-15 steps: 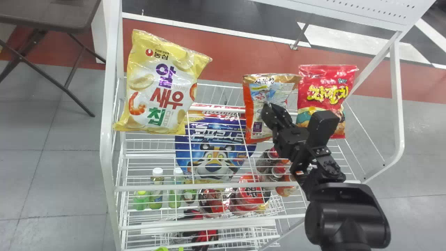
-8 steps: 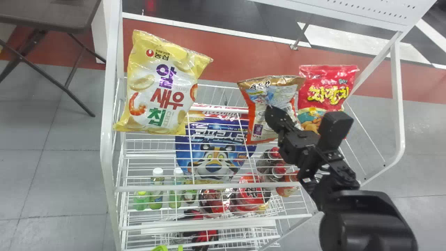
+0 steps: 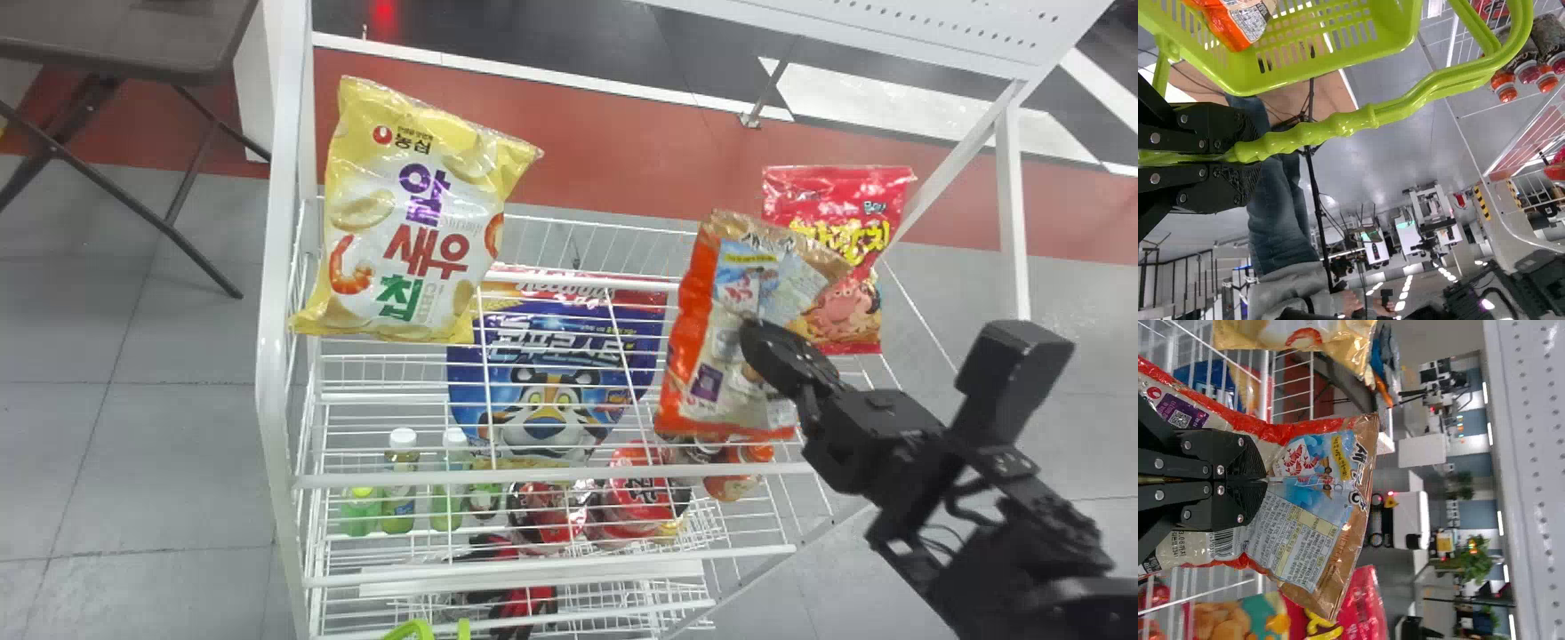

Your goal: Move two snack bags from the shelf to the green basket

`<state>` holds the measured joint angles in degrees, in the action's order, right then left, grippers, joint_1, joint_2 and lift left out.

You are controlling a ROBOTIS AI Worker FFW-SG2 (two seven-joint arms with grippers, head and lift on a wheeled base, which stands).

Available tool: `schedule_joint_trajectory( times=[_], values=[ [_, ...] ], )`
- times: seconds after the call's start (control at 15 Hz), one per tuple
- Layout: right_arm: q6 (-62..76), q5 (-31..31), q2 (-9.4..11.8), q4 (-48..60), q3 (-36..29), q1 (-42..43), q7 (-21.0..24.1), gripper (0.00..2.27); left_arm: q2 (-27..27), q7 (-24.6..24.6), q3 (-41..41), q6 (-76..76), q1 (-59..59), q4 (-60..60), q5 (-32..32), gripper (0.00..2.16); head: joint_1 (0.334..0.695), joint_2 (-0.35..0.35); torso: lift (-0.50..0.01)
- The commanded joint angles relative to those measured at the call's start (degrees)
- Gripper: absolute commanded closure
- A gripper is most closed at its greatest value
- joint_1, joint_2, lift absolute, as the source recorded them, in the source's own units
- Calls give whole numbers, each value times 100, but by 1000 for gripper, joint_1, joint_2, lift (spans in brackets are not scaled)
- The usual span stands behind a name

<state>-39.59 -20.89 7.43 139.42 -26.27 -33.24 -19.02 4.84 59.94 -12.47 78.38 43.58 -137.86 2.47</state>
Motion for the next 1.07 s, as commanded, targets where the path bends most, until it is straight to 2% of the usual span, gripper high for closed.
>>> schedule_joint_trajectory(
  times=[0.0, 0.13, 0.27, 0.47, 0.6, 0.73, 1.0],
  values=[
    [-1188, -240, -31, 340, -378, -174, -268, 2243, -18, -8, -1, -2, 2, -4, -1, 2074, 695, -350, -16],
    [-2612, -398, -207, 683, -668, -218, -699, 2246, -27, -43, -19, -2, -7, -4, -1, 2074, 695, -350, -16],
    [-4018, -855, -260, 850, -1002, -218, -963, 2246, -27, -79, -36, -2, -7, 5, -10, 2074, 695, -350, -16],
    [-5049, -1040, -260, 877, -1082, -226, -1112, 2246, -36, -87, -54, -2, -16, 13, -27, 2074, 695, -350, -16],
    [-5049, -1102, -260, 885, -1020, -226, -1183, 2246, -36, -87, -63, -2, -16, 13, -27, 2071, 695, -350, -16],
    [-5049, -996, -242, 877, -739, -297, -1174, 2246, -36, -87, -63, -2, -25, 22, -27, 2071, 695, -350, -16],
    [-5049, -346, -128, 762, 369, -428, -1086, 2246, -36, -96, -124, -20, -60, 40, -45, 2044, 695, -350, -16]
  ],
)
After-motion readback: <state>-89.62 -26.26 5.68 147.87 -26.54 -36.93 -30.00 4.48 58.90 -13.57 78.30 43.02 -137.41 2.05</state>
